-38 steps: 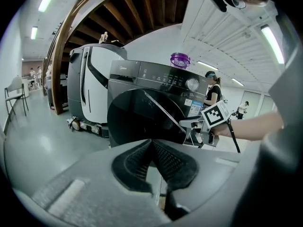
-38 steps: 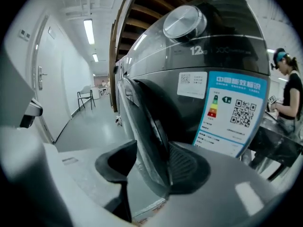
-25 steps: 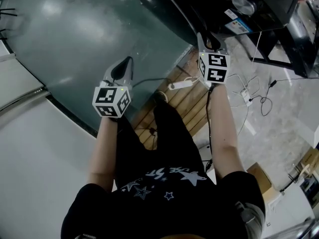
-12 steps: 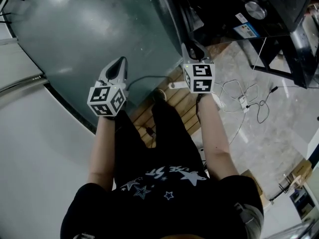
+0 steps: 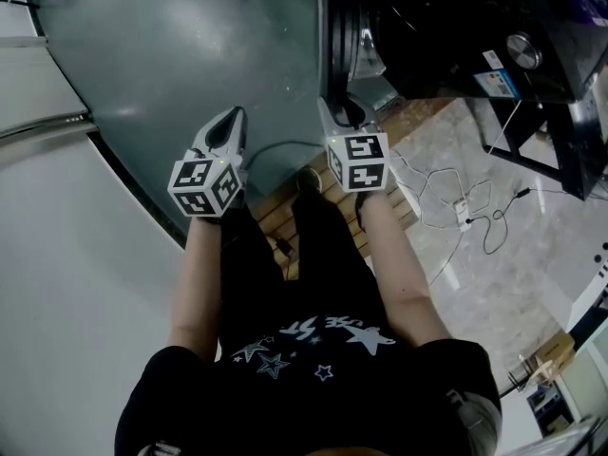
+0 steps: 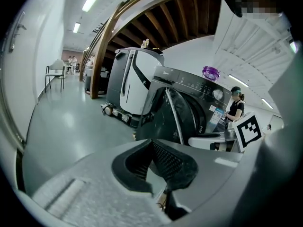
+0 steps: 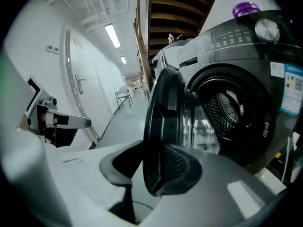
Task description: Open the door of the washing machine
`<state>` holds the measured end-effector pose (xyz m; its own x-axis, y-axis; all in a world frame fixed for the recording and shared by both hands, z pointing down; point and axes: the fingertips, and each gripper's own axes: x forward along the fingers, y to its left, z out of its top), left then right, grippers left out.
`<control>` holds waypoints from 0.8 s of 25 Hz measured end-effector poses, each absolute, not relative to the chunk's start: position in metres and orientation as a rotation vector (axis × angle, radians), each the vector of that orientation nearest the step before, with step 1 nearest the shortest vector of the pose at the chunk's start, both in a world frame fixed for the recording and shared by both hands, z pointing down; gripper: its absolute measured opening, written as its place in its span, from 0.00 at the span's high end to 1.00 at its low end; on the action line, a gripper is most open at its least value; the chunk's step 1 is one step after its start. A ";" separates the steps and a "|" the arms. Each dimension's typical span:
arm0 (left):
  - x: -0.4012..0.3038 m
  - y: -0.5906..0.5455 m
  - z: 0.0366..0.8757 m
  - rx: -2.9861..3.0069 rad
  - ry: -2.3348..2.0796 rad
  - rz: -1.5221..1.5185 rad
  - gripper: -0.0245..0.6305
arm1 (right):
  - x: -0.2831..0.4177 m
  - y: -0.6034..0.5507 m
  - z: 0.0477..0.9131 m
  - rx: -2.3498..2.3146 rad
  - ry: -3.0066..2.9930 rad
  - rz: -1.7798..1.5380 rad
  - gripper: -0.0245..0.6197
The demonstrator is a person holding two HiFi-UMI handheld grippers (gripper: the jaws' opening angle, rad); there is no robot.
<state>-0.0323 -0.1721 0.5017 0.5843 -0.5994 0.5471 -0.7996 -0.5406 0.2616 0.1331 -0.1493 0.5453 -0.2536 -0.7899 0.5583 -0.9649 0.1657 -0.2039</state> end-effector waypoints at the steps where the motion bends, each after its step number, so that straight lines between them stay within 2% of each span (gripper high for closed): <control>1: -0.040 -0.172 0.502 2.315 -1.130 0.542 0.95 | 0.122 -0.152 0.545 1.660 -2.140 0.773 0.77; 20: -0.213 -0.198 0.511 2.081 -1.386 0.496 0.95 | -0.044 -0.246 0.545 1.578 -2.271 0.945 0.76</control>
